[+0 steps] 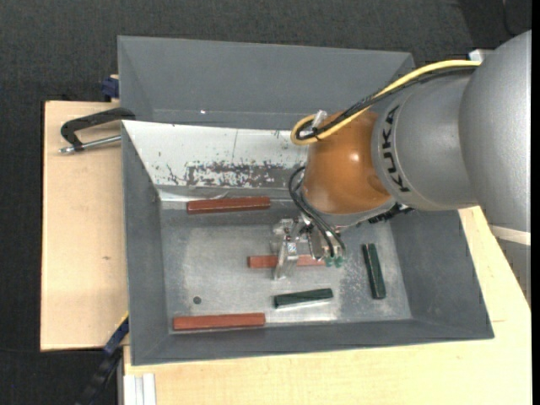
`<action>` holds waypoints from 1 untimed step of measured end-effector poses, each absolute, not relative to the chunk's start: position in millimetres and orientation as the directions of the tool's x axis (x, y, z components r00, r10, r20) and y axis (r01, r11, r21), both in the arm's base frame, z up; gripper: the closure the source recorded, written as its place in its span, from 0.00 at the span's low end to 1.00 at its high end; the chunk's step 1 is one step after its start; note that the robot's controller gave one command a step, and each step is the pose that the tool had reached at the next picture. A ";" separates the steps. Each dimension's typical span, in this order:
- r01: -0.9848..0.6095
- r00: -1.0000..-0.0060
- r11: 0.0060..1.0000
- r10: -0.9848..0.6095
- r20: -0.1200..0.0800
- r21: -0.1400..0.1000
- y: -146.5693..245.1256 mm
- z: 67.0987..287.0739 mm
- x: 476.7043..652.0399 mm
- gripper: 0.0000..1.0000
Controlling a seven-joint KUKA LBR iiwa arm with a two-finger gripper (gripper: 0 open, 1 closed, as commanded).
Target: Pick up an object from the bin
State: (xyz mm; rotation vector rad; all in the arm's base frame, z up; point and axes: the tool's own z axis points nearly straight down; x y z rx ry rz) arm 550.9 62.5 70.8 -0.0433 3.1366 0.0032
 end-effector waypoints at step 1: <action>-0.147 -0.989 0.989 -0.147 -0.008 0.000 48.1 217.9 540.6 1.00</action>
Offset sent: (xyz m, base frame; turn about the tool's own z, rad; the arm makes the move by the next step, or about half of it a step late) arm 0.0000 0.0000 0.0000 0.0000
